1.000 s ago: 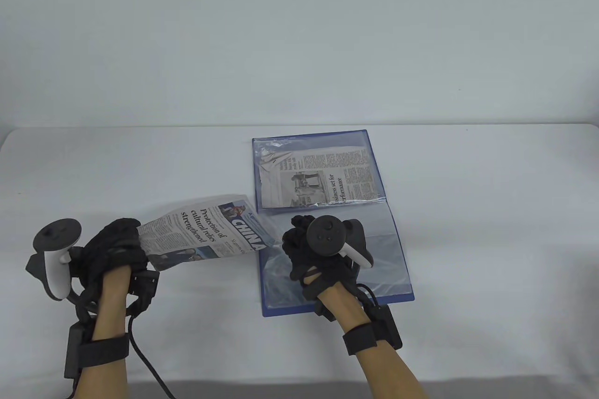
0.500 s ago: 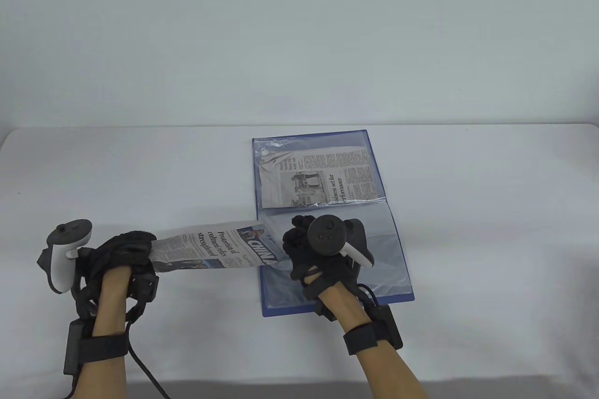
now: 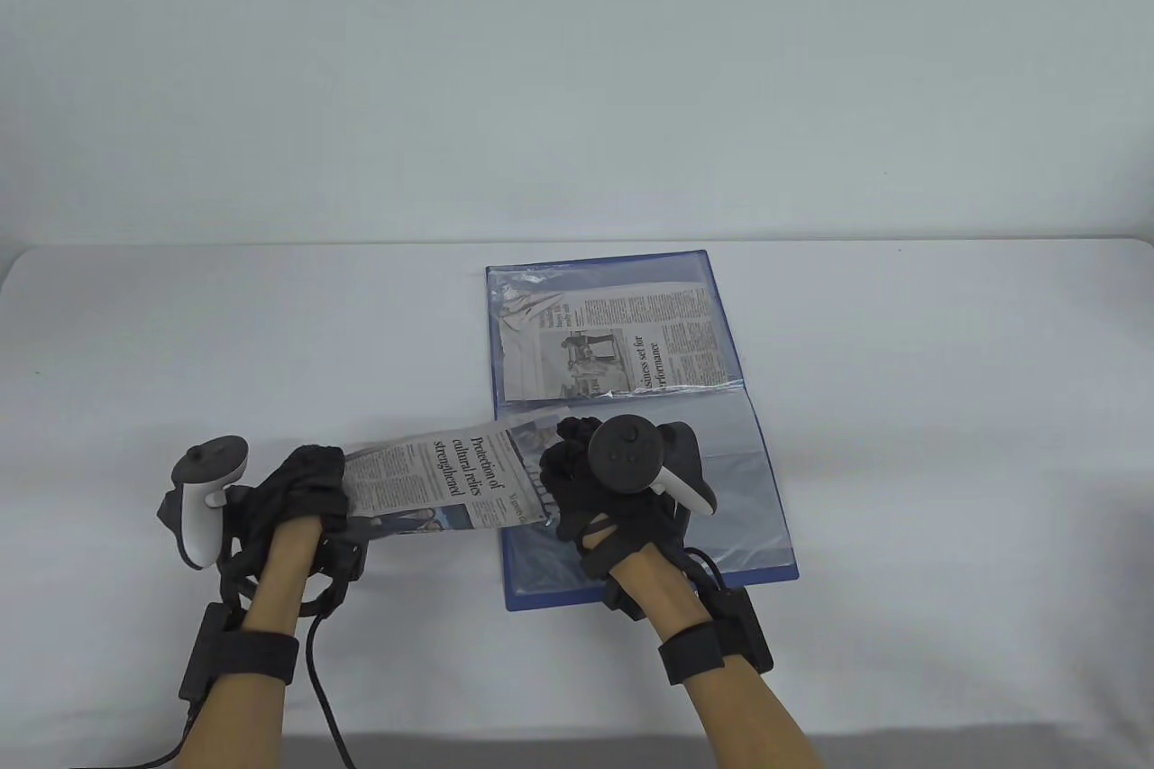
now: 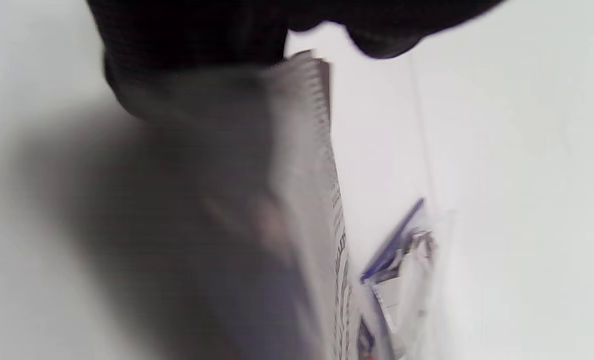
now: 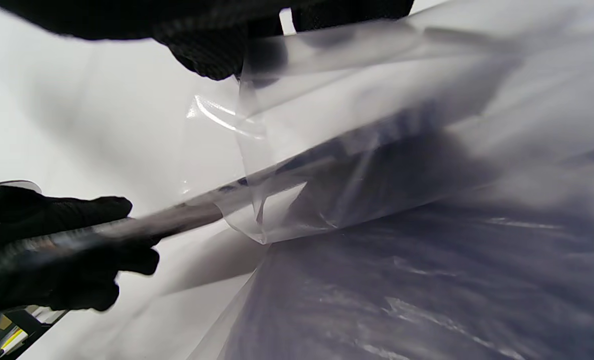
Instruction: Insert newspapers into folder
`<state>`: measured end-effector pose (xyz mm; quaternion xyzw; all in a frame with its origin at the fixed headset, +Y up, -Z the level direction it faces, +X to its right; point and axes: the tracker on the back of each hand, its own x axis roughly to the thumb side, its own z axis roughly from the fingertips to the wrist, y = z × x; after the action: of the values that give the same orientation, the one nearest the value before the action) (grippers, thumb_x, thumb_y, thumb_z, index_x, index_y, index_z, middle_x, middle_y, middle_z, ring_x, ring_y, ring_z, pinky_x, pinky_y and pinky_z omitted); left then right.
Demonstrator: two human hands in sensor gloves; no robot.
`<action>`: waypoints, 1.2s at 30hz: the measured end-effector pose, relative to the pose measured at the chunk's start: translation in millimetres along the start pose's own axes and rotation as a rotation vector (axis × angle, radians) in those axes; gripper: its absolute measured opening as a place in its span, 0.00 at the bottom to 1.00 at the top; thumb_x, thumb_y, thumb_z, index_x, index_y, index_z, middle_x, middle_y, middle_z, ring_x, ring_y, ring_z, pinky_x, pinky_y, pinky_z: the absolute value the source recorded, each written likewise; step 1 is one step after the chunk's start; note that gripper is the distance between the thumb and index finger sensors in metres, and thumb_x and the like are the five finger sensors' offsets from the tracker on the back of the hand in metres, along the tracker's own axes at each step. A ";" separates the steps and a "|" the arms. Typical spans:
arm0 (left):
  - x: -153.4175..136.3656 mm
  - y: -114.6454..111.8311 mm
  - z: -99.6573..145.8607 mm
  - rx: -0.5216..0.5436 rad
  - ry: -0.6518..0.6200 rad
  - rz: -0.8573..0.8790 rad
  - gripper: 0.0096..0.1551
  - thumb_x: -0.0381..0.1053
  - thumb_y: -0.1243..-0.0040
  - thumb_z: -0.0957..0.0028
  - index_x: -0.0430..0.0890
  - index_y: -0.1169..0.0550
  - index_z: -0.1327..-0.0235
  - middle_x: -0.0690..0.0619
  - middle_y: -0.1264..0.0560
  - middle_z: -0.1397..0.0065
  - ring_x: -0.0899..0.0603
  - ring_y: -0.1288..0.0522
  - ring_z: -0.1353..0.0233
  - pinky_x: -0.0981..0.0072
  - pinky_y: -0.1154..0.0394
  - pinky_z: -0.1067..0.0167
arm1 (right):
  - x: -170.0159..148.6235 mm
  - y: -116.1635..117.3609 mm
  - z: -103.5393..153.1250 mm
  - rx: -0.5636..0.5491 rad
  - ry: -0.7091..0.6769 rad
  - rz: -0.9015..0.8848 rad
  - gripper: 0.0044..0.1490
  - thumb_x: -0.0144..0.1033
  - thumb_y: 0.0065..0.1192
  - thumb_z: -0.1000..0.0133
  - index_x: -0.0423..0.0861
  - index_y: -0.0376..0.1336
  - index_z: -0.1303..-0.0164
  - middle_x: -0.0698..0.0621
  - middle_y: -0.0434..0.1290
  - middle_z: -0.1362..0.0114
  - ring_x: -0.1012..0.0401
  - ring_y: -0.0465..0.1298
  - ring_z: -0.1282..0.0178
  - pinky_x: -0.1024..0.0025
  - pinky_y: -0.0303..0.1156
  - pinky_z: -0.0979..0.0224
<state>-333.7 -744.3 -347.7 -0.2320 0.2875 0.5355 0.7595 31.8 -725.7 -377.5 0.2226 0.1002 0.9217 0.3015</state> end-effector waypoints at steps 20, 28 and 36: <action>25.6 -108.5 1.2 -0.273 -0.417 -0.375 0.49 0.65 0.60 0.35 0.56 0.69 0.15 0.41 0.71 0.13 0.29 0.61 0.11 0.32 0.55 0.15 | 7.2 7.1 -2.4 0.021 -0.011 0.019 0.22 0.37 0.58 0.35 0.41 0.61 0.35 0.37 0.48 0.19 0.37 0.48 0.20 0.28 0.44 0.28; 33.0 -160.7 14.7 -0.330 -0.612 -0.604 0.43 0.58 0.62 0.35 0.57 0.65 0.14 0.47 0.66 0.10 0.36 0.56 0.08 0.40 0.53 0.11 | 8.3 8.6 -2.9 0.024 -0.016 0.016 0.22 0.37 0.58 0.35 0.41 0.61 0.35 0.37 0.48 0.19 0.37 0.48 0.20 0.28 0.44 0.28; 39.0 -156.1 18.3 -0.342 -0.623 -0.655 0.37 0.50 0.61 0.34 0.55 0.54 0.12 0.48 0.58 0.09 0.35 0.51 0.08 0.36 0.51 0.12 | 8.2 6.2 -2.1 0.015 -0.018 0.003 0.22 0.37 0.58 0.35 0.41 0.61 0.34 0.37 0.48 0.19 0.37 0.48 0.20 0.28 0.44 0.28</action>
<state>-172.3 -755.5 -354.1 -0.2604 -0.1339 0.3516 0.8892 21.7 -725.9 -374.5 0.2334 0.1042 0.9192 0.2996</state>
